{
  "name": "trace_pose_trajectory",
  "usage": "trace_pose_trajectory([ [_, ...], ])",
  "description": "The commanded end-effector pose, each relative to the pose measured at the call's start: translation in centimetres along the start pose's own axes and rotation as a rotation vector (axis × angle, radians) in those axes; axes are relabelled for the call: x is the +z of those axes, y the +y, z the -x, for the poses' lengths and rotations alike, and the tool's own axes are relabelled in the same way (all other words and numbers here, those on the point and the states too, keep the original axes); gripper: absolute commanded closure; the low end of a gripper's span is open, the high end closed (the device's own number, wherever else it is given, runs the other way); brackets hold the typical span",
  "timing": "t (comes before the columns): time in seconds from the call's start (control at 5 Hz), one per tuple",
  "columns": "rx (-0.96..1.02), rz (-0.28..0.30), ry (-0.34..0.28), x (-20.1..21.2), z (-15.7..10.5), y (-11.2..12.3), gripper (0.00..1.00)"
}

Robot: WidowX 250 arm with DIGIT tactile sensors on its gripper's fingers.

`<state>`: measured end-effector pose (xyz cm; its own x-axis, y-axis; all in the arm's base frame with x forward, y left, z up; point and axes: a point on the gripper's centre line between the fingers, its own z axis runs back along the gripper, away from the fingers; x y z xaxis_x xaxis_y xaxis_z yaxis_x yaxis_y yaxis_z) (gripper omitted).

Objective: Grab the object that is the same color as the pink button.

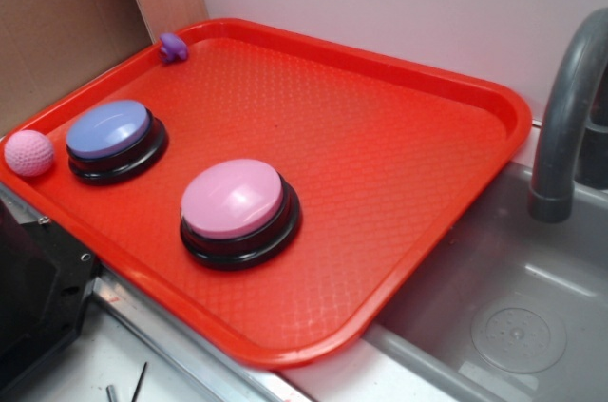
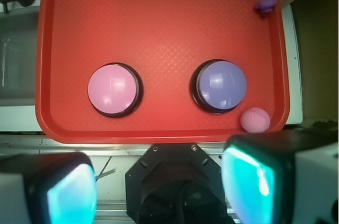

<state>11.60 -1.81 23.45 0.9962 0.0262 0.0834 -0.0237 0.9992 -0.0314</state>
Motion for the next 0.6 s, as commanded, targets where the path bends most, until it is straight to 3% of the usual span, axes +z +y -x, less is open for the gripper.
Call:
trace_pose_trajectory([
  [0.0, 0.0, 0.0, 0.0, 0.0, 0.0, 0.0, 0.0],
  [0.4, -0.197, -0.078, -0.094, -2.4, -0.7, 2.5, 0.0],
])
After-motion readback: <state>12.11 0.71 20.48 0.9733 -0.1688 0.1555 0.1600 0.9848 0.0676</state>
